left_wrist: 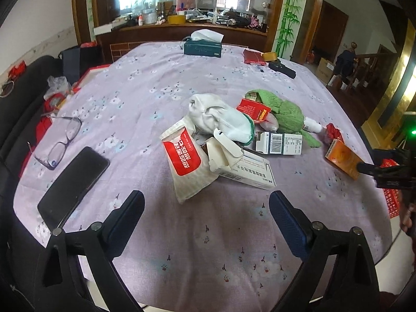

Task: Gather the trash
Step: 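Grasp the orange box with the right gripper while the left grasps a white medicine box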

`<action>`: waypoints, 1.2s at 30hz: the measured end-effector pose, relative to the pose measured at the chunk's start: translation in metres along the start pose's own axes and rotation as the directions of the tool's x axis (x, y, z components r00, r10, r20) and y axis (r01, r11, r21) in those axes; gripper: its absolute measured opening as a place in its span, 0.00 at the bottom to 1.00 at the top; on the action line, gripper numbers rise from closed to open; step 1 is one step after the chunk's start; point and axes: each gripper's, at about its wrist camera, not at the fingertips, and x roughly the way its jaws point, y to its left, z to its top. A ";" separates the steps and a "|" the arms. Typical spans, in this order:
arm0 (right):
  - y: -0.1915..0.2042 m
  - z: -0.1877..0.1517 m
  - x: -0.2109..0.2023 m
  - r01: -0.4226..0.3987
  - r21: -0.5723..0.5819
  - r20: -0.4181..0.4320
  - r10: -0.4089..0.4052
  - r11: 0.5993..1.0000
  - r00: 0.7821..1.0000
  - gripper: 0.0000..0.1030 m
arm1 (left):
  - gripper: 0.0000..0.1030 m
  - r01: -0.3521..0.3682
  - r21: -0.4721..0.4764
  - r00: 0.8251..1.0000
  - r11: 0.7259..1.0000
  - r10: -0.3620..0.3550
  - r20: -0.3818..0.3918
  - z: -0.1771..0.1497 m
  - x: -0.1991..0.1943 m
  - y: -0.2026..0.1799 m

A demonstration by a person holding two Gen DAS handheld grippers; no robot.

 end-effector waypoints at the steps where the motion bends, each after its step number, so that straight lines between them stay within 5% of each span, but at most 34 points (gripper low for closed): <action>1: -0.001 0.003 0.007 -0.001 -0.018 -0.012 0.001 1.000 1.000 0.88 | 0.93 0.006 -0.004 1.000 1.000 -0.006 -0.004 0.002 0.001 0.002; 6: -0.019 0.015 0.036 -0.039 -0.006 -0.072 0.039 0.999 0.997 0.84 | 0.93 0.052 -0.023 0.998 0.998 -0.053 -0.031 0.012 0.008 0.007; 9: -0.019 0.014 0.044 -0.100 0.007 -0.110 0.100 0.995 0.989 0.61 | 0.93 0.068 -0.037 0.996 0.997 -0.070 -0.060 0.017 0.019 0.007; 15: -0.010 0.003 0.028 -0.169 0.091 -0.093 0.177 0.981 0.980 0.32 | 0.93 0.100 -0.082 0.991 0.992 -0.107 -0.084 0.031 0.042 0.010; 19: -0.001 -0.006 0.015 -0.227 0.180 -0.077 0.243 0.957 0.967 0.29 | 0.93 0.137 -0.101 0.984 0.985 -0.147 -0.101 0.040 0.056 0.006; 22: 0.009 -0.014 0.005 -0.248 0.222 -0.061 0.267 0.943 0.962 0.29 | 0.79 0.145 -0.097 0.980 0.985 -0.157 -0.125 0.045 0.067 0.000; 24: 0.016 -0.018 -0.005 -0.260 0.247 -0.038 0.278 0.933 0.960 0.29 | 0.57 0.148 -0.101 0.973 0.984 -0.163 -0.162 0.046 0.078 -0.004; 27: 0.021 -0.023 -0.020 -0.268 0.283 -0.002 0.280 0.921 0.960 0.29 | 0.36 0.173 -0.132 0.961 0.976 -0.196 -0.193 0.044 0.088 -0.004; 36: 0.028 -0.035 -0.049 -0.235 0.348 0.052 0.231 0.908 0.971 0.29 | 0.22 0.231 -0.078 0.959 0.970 -0.241 -0.150 0.036 0.065 -0.015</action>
